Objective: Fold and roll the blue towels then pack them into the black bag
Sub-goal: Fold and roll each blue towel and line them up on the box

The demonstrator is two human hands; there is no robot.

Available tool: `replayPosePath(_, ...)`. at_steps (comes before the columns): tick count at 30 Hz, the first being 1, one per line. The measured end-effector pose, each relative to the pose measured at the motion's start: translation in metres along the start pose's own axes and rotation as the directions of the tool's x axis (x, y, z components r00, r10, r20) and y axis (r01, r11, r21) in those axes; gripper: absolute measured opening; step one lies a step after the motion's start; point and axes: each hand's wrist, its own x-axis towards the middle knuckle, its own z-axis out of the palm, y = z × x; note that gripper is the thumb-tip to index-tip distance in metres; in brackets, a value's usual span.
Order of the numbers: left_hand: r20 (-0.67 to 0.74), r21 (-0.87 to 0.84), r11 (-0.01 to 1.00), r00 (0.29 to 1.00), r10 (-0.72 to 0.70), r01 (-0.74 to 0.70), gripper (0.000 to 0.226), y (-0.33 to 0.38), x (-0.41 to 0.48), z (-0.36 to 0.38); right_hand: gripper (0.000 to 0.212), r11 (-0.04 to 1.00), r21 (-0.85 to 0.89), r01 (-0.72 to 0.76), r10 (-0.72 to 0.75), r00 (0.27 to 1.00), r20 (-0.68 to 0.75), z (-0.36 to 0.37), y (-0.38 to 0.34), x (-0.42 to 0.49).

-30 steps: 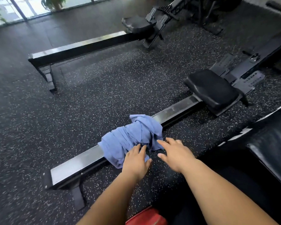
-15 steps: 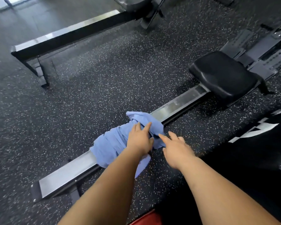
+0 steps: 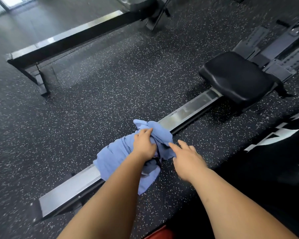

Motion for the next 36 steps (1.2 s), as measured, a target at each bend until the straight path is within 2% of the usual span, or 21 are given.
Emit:
replayPosePath(3,-0.048,-0.255,0.966,0.999,0.016,-0.028,0.078,-0.008,-0.013,-0.007,0.062,0.999,0.045,0.03,-0.029,0.999,-0.037,-0.006,-0.001,-0.006)
replayPosePath(6,-0.052,-0.5,0.866,0.998,-0.03,0.0,0.07,-0.004,-0.033,-0.023,0.061,0.994,0.079,0.079,-0.075,0.995,-0.059,-0.011,-0.004,-0.015)
replayPosePath(11,-0.029,-0.681,0.732,1.0,-0.003,-0.018,0.067,0.009,-0.062,-0.054,0.064,0.983,0.12,0.143,-0.134,0.988,-0.078,-0.023,-0.011,-0.041)
replayPosePath(16,-0.079,-0.71,0.692,0.991,0.109,-0.133,0.065,0.032,-0.095,-0.088,0.064,0.974,0.135,0.184,-0.156,0.968,-0.197,-0.055,-0.027,-0.074)
replayPosePath(21,-0.099,-0.695,0.676,0.964,0.248,-0.245,0.066,0.064,-0.135,-0.12,0.065,0.96,0.224,0.169,-0.083,0.933,-0.349,-0.089,-0.036,-0.1)
replayPosePath(27,-0.14,-0.661,0.635,0.897,0.42,-0.4,0.065,0.109,-0.184,-0.143,0.011,0.935,0.29,0.203,-0.003,0.824,-0.566,-0.128,-0.036,-0.137)
replayPosePath(32,-0.248,-0.66,0.544,0.834,0.493,-0.518,0.056,0.144,-0.214,-0.142,0.016,0.929,0.302,0.213,0.042,0.75,-0.66,-0.152,-0.011,-0.176)
replayPosePath(34,-0.297,-0.605,0.567,0.819,0.491,-0.559,0.049,0.156,-0.221,-0.136,0.017,0.93,0.3,0.21,0.061,0.721,-0.691,-0.162,0.002,-0.196)
replayPosePath(36,-0.273,-0.482,0.634,0.791,0.547,-0.605,0.037,0.166,-0.22,-0.127,0.017,0.933,0.287,0.217,0.06,0.693,-0.719,-0.174,0.014,-0.218)
